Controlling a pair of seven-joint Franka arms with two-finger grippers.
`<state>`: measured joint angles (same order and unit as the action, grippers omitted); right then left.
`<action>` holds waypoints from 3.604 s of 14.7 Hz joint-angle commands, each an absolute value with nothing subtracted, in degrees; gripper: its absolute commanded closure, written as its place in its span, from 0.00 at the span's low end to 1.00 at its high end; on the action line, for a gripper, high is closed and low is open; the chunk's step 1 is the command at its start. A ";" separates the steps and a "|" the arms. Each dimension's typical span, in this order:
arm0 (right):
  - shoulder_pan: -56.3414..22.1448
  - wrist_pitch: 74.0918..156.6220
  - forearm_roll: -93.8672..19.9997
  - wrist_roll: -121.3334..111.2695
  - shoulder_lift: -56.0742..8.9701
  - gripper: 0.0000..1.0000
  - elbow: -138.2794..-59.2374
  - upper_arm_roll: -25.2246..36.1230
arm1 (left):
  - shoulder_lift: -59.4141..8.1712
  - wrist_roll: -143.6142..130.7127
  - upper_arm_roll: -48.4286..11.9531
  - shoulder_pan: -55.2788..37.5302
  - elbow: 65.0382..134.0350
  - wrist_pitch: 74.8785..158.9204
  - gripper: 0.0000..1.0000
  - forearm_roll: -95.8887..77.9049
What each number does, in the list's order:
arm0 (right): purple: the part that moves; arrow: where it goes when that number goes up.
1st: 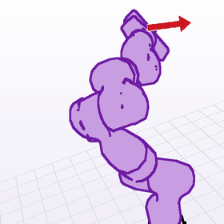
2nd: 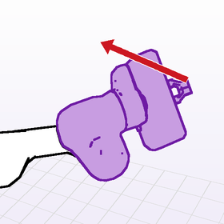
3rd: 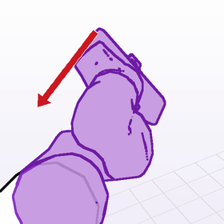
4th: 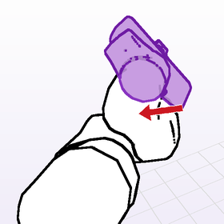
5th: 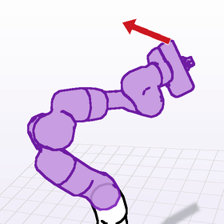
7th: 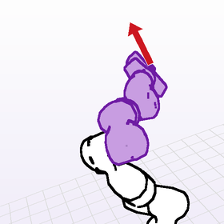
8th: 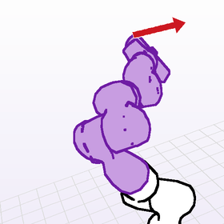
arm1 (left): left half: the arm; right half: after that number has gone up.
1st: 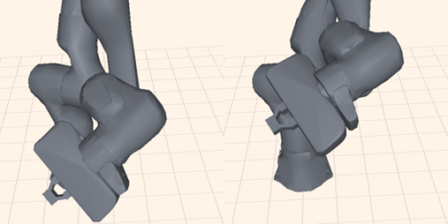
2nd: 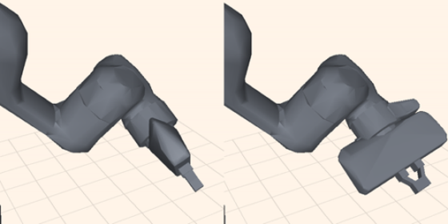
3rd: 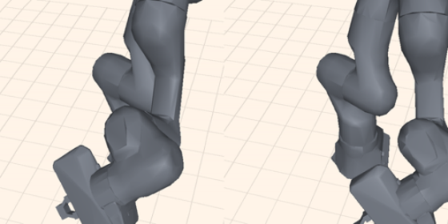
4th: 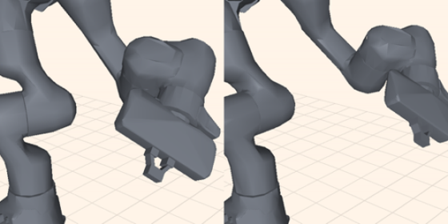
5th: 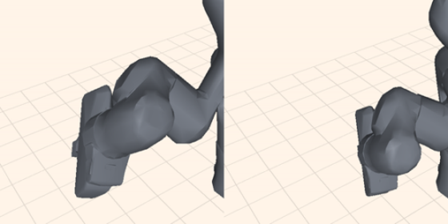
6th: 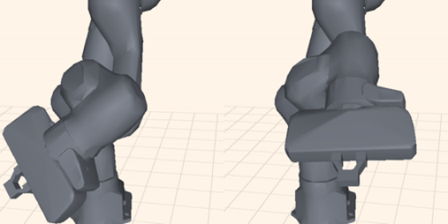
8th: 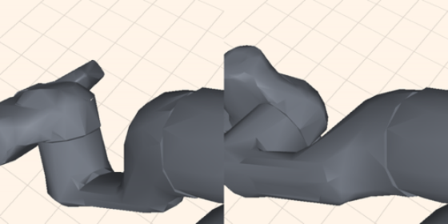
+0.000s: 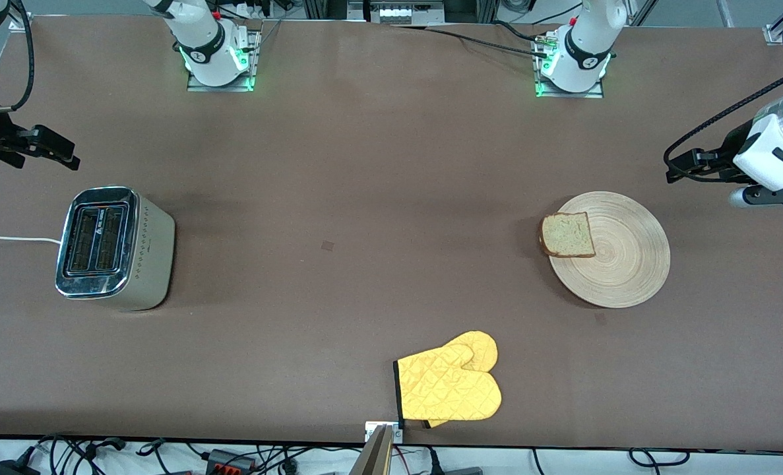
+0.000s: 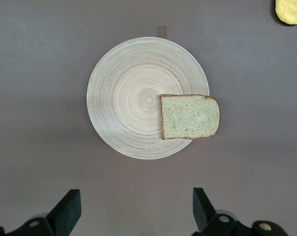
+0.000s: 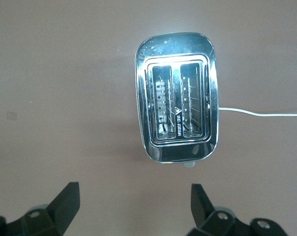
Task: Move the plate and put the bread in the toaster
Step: 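Reach the left gripper toward the wooden plate rim, then grip the plate rim with the left gripper while the right gripper rises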
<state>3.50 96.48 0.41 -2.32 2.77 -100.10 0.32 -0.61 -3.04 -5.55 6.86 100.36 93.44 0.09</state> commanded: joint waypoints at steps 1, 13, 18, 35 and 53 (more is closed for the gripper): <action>3.60 96.06 0.44 -2.11 4.04 0.00 -101.16 0.35 | -0.44 -3.51 -5.19 6.42 100.63 93.87 0.00 -0.88; 3.52 96.15 0.44 -2.02 4.04 0.00 -100.99 0.35 | -13.60 14.39 8.49 6.77 95.54 92.46 0.00 -17.90; 3.69 96.15 0.26 -2.20 3.52 0.00 -100.11 0.35 | -25.20 37.66 17.11 7.38 95.10 92.81 0.00 -28.54; -10.80 96.77 0.35 1.04 -4.92 0.00 -98.00 -0.17 | -40.69 58.27 22.59 9.14 95.36 96.42 0.02 -41.12; -19.60 104.06 -3.52 15.12 -8.88 0.00 -95.28 -0.18 | -41.84 60.83 22.15 7.74 95.10 89.23 0.99 -48.33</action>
